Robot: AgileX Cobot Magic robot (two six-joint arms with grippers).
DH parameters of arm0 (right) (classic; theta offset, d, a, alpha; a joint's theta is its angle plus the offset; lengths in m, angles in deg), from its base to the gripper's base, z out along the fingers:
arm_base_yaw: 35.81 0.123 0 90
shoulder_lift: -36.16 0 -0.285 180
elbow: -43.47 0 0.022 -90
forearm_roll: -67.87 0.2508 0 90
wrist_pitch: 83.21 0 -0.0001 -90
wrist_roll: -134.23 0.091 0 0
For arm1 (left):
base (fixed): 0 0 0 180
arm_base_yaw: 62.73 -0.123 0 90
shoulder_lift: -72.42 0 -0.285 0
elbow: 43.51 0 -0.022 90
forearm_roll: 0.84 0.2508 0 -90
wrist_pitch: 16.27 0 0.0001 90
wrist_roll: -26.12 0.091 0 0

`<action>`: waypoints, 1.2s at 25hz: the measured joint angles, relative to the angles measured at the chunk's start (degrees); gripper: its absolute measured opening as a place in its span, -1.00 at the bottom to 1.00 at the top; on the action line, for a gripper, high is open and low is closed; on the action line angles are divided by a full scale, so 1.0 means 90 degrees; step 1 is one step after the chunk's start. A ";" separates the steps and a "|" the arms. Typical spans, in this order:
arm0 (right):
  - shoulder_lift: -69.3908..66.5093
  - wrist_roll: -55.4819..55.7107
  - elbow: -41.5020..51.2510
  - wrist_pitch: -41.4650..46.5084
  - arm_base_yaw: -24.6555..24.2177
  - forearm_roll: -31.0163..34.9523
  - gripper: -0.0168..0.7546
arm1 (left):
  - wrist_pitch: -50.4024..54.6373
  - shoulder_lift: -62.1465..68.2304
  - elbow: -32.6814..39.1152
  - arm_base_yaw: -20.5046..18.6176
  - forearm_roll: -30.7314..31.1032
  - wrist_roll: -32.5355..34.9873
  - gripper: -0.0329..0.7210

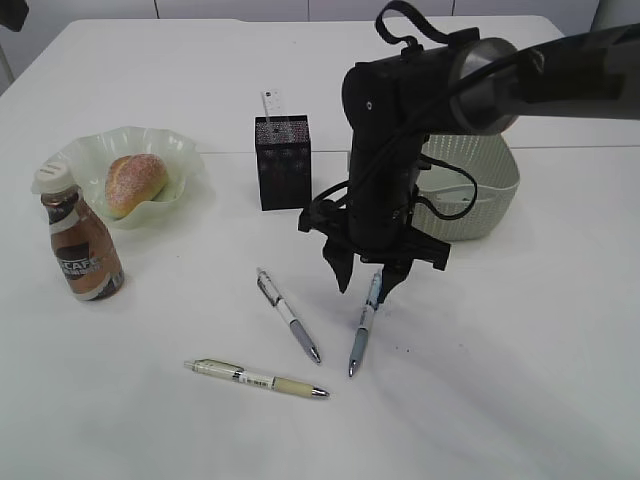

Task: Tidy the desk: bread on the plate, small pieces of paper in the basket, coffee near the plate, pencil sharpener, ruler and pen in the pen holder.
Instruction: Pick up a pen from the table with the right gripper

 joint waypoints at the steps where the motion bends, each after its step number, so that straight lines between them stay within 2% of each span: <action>1: 0.0000 0.0000 0.0000 0.0046 0.0000 0.0000 -0.04 | 0.0000 0.0000 0.0000 0.0000 0.0000 0.0000 0.07; 9: -0.0179 0.0000 0.0000 0.0323 0.0000 0.0053 -0.04 | 0.0000 0.0000 0.0000 0.0000 0.0000 0.0015 0.07; 30: -0.0438 -0.0036 -0.0004 0.0255 0.0000 0.0265 -0.05 | 0.0000 0.0000 0.0000 0.0000 0.0000 0.0063 0.07</action>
